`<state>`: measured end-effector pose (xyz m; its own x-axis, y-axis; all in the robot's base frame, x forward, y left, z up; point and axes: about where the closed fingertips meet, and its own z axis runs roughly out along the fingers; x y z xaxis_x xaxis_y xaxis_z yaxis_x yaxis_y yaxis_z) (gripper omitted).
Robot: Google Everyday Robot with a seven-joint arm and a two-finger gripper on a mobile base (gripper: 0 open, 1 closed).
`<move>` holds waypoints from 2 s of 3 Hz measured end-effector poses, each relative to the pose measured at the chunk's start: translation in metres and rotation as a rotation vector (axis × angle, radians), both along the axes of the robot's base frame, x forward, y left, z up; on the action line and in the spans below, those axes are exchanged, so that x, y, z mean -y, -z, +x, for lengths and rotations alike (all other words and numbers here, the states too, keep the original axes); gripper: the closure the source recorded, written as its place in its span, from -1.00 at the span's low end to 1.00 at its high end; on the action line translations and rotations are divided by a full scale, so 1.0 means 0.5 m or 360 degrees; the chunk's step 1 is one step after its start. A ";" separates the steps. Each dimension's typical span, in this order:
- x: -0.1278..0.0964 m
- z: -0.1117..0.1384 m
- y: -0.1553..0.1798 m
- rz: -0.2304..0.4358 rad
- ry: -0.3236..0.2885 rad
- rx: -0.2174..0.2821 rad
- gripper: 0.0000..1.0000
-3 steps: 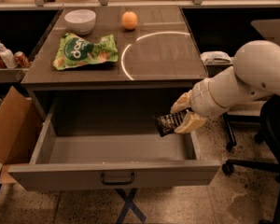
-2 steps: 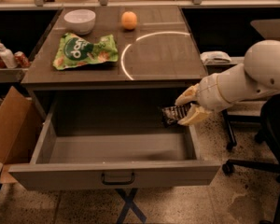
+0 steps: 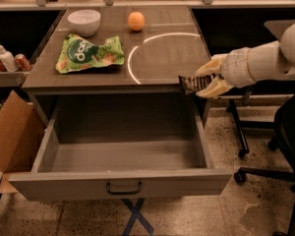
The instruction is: Pick rxbar chocolate from top drawer and place on counter
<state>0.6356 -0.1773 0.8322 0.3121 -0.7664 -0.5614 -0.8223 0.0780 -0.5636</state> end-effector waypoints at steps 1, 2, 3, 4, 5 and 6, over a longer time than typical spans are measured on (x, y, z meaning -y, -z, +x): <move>-0.002 0.042 -0.087 0.0021 -0.0035 0.0197 1.00; -0.029 0.082 -0.134 0.0027 -0.0108 0.0280 1.00; -0.075 0.130 -0.148 0.0049 -0.0194 0.0280 1.00; -0.114 0.181 -0.144 0.0082 -0.0227 0.0250 0.62; -0.133 0.219 -0.136 0.0123 -0.0227 0.0216 0.16; -0.141 0.242 -0.129 0.0157 -0.0224 0.0187 -0.31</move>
Offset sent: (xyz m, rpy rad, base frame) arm 0.0644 0.0285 0.1008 0.0186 -0.2445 0.1216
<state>0.7564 -0.1068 0.8967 0.4799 -0.6536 -0.5852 -0.7582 0.0266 -0.6515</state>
